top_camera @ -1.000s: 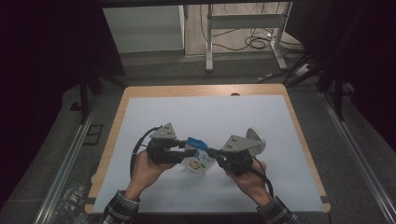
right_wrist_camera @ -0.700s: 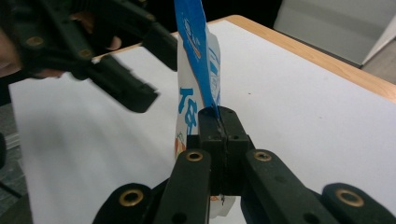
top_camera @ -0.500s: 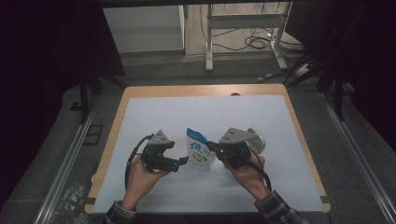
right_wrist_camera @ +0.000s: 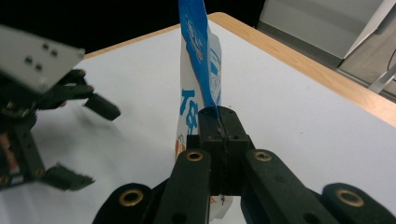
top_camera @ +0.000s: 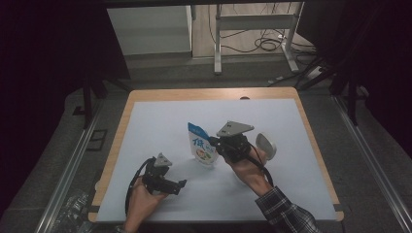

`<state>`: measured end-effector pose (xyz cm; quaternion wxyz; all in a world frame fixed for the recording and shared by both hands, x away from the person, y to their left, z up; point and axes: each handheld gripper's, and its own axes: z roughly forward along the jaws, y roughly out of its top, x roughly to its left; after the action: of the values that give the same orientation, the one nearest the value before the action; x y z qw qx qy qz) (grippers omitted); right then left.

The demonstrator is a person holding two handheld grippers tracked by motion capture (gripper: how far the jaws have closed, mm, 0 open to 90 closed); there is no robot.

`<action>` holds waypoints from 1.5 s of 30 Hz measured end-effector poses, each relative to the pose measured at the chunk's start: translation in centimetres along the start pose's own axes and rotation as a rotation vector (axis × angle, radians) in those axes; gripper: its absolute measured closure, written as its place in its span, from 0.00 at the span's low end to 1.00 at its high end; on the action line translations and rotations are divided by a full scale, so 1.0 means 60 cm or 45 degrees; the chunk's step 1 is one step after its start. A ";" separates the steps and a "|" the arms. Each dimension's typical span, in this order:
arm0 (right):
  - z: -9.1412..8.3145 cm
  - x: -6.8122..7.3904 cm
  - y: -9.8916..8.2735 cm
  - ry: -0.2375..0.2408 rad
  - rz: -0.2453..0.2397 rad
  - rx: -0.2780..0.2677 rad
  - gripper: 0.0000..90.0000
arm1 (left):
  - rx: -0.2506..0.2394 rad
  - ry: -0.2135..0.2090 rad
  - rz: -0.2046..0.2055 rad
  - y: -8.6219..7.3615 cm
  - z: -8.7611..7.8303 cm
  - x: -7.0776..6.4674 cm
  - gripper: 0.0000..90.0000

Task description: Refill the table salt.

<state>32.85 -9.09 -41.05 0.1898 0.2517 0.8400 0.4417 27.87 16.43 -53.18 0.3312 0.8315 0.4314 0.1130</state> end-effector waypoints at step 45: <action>0.022 -0.015 -0.001 -0.033 0.054 0.063 0.63 | -0.065 0.065 0.035 -0.035 0.016 -0.006 0.00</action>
<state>34.24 -8.79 -41.72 0.1848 0.2798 0.8425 0.4216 26.78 16.57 -55.25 0.3398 0.8254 0.4252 0.1497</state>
